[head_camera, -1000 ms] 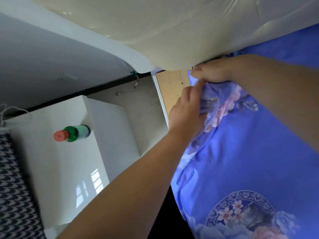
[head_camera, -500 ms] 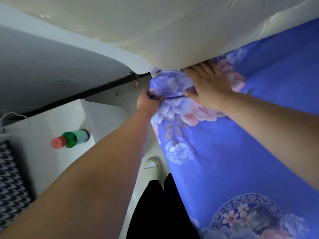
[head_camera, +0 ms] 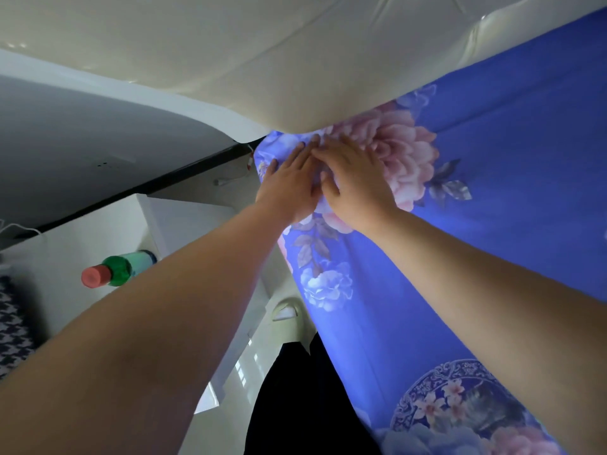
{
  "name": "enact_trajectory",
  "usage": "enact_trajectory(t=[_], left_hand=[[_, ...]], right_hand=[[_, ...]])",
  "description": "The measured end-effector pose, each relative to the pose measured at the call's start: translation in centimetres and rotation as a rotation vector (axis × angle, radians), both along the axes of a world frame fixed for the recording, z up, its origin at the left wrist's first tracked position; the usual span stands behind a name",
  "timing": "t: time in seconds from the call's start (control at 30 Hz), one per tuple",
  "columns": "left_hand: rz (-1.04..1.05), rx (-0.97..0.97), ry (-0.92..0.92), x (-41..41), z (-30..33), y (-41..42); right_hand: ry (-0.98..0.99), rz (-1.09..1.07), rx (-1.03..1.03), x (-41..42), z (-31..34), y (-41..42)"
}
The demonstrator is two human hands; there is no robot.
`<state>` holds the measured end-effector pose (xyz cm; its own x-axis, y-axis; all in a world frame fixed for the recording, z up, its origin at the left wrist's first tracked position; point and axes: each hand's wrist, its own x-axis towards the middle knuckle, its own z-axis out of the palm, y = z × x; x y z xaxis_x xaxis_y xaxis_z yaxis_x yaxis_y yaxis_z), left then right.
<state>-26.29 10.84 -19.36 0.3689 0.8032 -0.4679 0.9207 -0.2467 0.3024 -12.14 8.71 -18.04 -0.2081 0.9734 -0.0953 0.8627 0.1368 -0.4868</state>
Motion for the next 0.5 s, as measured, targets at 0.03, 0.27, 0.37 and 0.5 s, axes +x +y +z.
enact_trajectory(t=[0.03,0.27,0.37,0.5], left_hand=[[0.06,-0.012,-0.081,-0.2,-0.3,0.4],[0.262,-0.178,-0.266,-1.3,-0.4,2.8],[0.237,-0.179,-0.132,-2.5,-0.7,2.8],[0.416,-0.137,-0.075,-3.2,-0.2,-1.0]], right_hand=[[-0.05,-0.1,0.061,0.5,0.0,-0.2],[-0.19,-0.416,-0.336,5.2,-1.9,2.1],[-0.098,-0.085,-0.255,4.2,-1.5,1.8],[0.282,0.08,-0.217,2.8,0.0,-5.4]])
